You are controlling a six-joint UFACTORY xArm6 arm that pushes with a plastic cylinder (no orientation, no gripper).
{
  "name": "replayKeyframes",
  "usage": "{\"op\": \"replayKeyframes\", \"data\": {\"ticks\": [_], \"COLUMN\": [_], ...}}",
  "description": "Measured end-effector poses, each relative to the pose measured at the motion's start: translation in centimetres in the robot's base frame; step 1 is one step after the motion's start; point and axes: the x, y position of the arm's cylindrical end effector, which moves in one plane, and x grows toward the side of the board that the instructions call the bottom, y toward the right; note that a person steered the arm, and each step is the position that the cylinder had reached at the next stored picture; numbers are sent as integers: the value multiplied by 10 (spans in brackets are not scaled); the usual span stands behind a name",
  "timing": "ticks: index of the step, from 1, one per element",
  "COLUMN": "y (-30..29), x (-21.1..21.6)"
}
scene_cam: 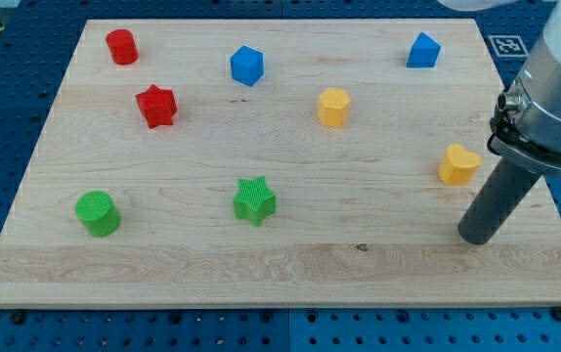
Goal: Move the yellow heart diagonally below the bottom right side of the yellow hexagon
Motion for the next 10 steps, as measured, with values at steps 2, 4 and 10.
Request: {"op": "replayKeyframes", "data": {"ticks": [2,4,10], "y": [0,6,-36], "x": [-13,-40,-127]}}
